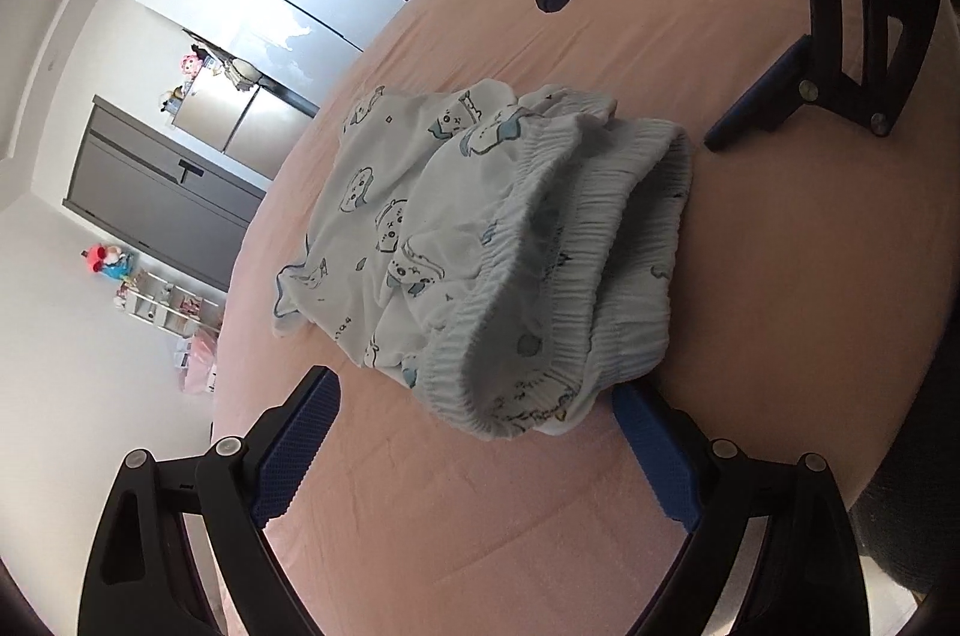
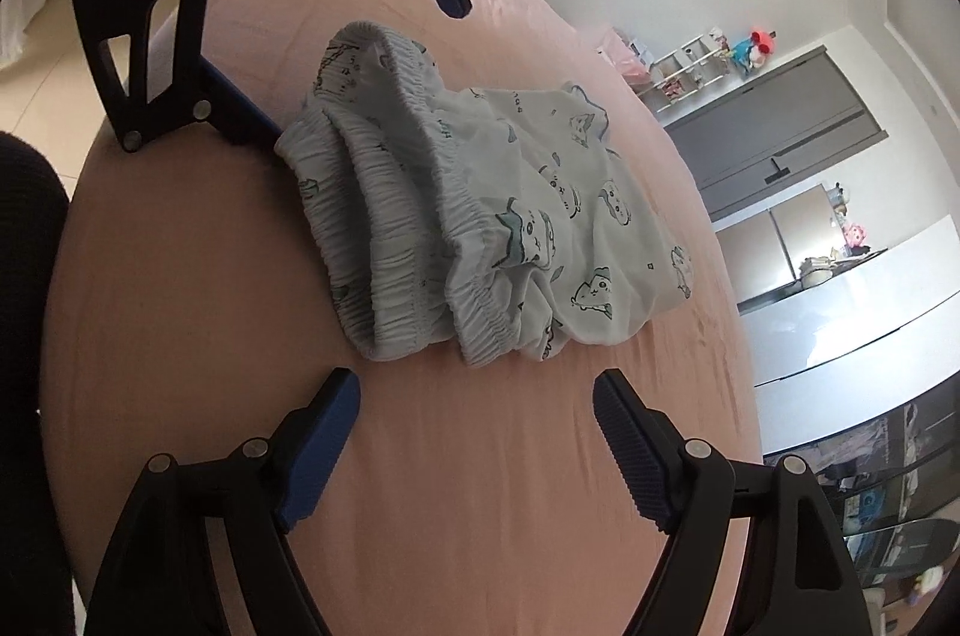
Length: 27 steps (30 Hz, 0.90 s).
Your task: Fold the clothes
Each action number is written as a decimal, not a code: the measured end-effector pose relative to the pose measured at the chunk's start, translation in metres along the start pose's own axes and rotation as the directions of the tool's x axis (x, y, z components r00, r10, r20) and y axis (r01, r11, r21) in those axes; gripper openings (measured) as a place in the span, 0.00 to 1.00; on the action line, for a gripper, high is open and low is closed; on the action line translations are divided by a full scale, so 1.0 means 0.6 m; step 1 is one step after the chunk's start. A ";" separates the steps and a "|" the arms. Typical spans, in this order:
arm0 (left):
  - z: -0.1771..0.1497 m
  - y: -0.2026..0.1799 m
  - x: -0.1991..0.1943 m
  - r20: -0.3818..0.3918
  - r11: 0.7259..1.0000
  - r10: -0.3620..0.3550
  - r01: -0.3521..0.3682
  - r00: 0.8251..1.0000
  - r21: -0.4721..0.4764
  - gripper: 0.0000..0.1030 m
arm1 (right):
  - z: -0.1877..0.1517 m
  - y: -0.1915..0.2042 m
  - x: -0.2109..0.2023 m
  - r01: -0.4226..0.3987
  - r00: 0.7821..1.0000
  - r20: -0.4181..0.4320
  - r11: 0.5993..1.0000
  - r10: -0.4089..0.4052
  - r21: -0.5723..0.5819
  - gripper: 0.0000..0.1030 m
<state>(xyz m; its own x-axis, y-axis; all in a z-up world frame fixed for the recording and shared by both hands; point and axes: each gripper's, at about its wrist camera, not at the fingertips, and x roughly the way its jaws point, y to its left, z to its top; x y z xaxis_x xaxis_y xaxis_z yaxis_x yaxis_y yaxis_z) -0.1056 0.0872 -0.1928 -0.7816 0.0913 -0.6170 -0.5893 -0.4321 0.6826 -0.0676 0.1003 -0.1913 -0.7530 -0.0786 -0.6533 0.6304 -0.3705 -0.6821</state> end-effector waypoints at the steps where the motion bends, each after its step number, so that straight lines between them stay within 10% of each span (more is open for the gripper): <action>1: 0.003 -0.002 0.000 0.004 1.000 0.003 -0.003 1.000 0.007 0.92 | -0.002 0.000 0.000 -0.004 1.000 -0.002 1.000 0.004 -0.001 0.78; 18: 0.011 0.001 0.001 0.052 0.997 0.076 -0.075 0.996 -0.033 0.97 | -0.004 -0.005 0.008 -0.007 1.000 0.021 1.000 0.007 -0.024 0.78; 27: 0.009 0.034 0.015 0.073 0.987 -0.021 0.032 0.997 -0.155 0.95 | -0.001 0.009 0.007 -0.003 0.999 0.037 0.998 0.005 -0.057 0.78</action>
<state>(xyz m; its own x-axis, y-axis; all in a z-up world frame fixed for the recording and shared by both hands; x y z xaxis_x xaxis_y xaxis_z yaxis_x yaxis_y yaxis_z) -0.1258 0.0841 -0.1822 -0.7820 0.1655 -0.6009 -0.5754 -0.5624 0.5938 -0.0672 0.0983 -0.1977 -0.7561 -0.1150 -0.6443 0.6427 -0.3166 -0.6976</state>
